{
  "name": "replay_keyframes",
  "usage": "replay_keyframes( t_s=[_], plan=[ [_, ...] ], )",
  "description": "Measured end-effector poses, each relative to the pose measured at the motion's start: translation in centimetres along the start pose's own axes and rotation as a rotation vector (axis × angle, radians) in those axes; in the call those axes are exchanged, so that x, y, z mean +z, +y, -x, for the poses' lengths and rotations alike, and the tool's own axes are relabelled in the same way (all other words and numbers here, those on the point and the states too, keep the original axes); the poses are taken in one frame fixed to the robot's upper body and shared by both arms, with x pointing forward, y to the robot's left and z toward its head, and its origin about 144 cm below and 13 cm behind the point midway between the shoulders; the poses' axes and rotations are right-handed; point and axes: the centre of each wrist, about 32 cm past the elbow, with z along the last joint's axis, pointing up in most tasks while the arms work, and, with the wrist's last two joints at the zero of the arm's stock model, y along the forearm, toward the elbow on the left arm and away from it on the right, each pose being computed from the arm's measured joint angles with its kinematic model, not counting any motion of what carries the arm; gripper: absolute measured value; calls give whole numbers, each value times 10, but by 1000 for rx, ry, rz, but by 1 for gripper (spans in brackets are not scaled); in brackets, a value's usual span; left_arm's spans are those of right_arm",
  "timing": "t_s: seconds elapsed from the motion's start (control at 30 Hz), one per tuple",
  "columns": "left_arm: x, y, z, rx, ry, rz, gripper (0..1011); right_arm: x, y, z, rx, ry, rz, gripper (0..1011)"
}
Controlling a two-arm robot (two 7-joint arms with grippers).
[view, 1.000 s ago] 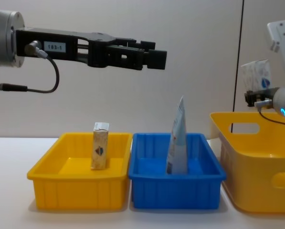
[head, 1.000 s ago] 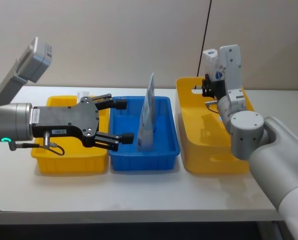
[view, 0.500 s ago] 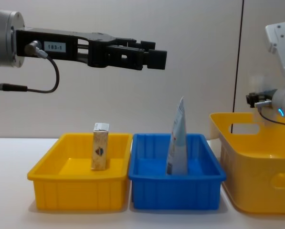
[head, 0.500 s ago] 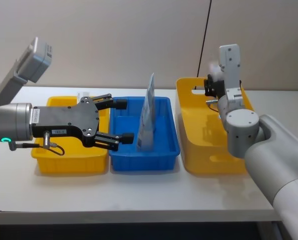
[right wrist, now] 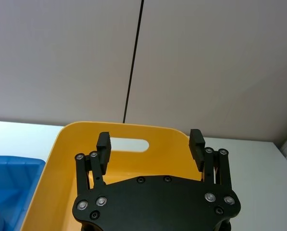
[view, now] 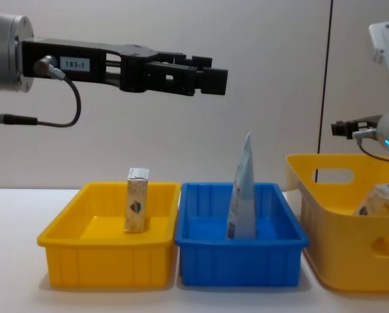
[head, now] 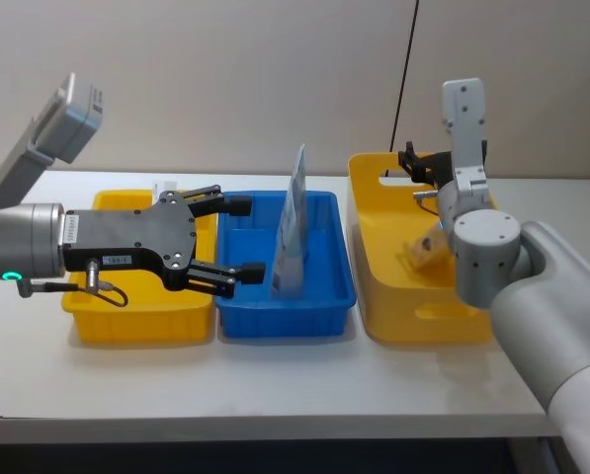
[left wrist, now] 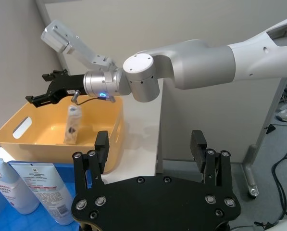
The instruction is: Bimanual collaborative sorting of washing and personal care products
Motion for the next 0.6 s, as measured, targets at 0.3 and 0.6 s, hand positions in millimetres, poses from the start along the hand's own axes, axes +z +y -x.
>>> replay_keyframes(
  t_s=[0.3, 0.6],
  plan=[
    [0, 0, 0, 0, 0, 0, 1001, 8, -12, -4, 29, 21, -17, 1004],
    [0, 0, 0, 0, 0, 0, 1001, 16, -44, -10, 89, 61, -52, 1004]
  ],
)
